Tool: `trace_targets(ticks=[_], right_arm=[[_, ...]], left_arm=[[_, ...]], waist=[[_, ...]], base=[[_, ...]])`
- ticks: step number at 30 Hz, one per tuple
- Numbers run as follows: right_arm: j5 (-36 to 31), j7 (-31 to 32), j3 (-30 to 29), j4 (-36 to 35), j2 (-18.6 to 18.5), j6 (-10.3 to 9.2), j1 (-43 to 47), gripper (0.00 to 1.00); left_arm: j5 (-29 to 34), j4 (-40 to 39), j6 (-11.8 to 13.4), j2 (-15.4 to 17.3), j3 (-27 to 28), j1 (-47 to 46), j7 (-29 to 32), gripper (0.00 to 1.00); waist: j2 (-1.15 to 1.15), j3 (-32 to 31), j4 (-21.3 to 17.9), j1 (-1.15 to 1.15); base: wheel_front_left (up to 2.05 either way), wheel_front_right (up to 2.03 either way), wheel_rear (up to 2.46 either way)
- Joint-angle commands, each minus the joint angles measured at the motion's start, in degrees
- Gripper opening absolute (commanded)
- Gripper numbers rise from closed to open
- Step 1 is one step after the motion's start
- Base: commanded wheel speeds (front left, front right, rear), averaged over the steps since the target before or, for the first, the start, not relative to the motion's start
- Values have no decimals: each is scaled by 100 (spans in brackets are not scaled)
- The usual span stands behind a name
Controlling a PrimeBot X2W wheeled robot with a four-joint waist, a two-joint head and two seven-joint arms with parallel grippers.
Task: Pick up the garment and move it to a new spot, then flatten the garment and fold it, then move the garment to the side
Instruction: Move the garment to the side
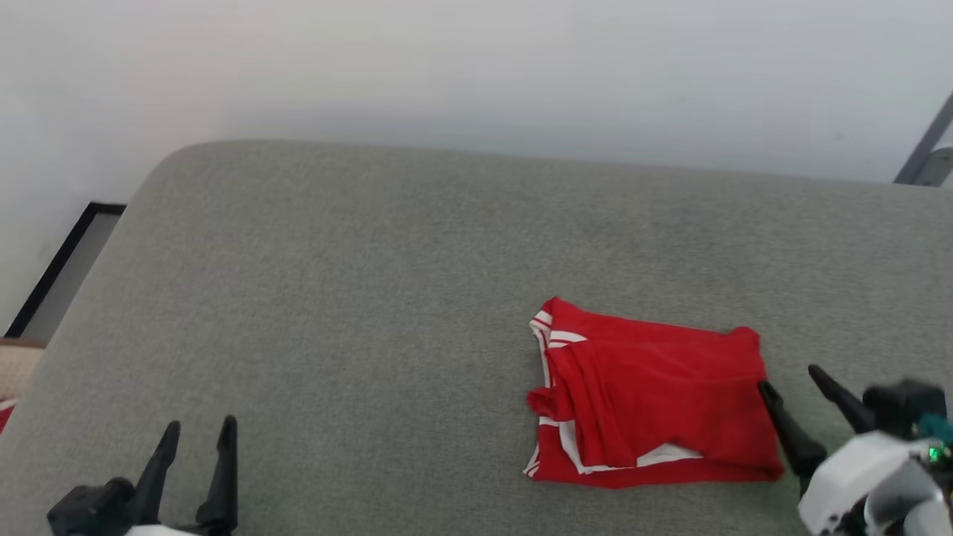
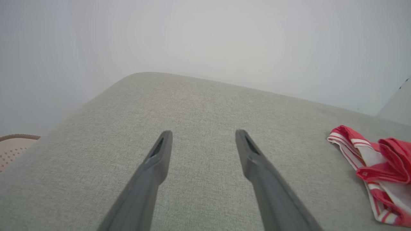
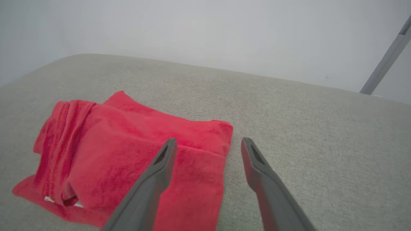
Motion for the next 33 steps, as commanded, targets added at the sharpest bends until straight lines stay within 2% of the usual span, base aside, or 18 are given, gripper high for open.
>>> trace_targets(ticks=[1,8,15,21,24,29,30,31,33], right_arm=[[59,120,55,7,-59,0,-116,100],[764,1547,357,29,-582,0,-682,100],[1348,3250,469,-94,-906,0,-931,100],[1584,4549,554,8,-743,0,-1208,100],[1640,5126,601,291,-501,0,-1370,100],[1720,5665,667,588,-221,1,-1510,100],[1723,5723,648,619,-180,1,-1552,34],[1727,5802,642,634,-153,1,-1575,0],[1807,5787,539,561,-117,0,-1643,0]], left_arm=[[15,-29,-16,-13,-13,-118,-28,100],[4,-28,-16,-97,-138,-294,-27,100],[-45,-14,-16,-216,-196,-440,-28,100],[-56,13,-16,-283,-248,-607,-28,100],[-57,38,-16,-311,-293,-718,-28,100],[-54,84,-16,-340,-357,-854,-28,100],[-56,89,-16,-347,-359,-887,-28,100],[-57,94,-16,-352,-355,-921,-28,100],[-41,68,-16,-352,-340,-965,-28,100]], waist=[[0,75,69,0],[0,343,285,0],[0,619,448,0],[0,885,541,0],[0,1014,574,0],[0,1117,622,0],[0,1136,625,0],[0,1155,627,0],[0,1183,611,0]], base=[[0,0,0],[0,0,0],[0,0,0],[0,0,0],[0,0,0],[0,0,0],[0,0,0],[0,0,0],[0,0,0]])
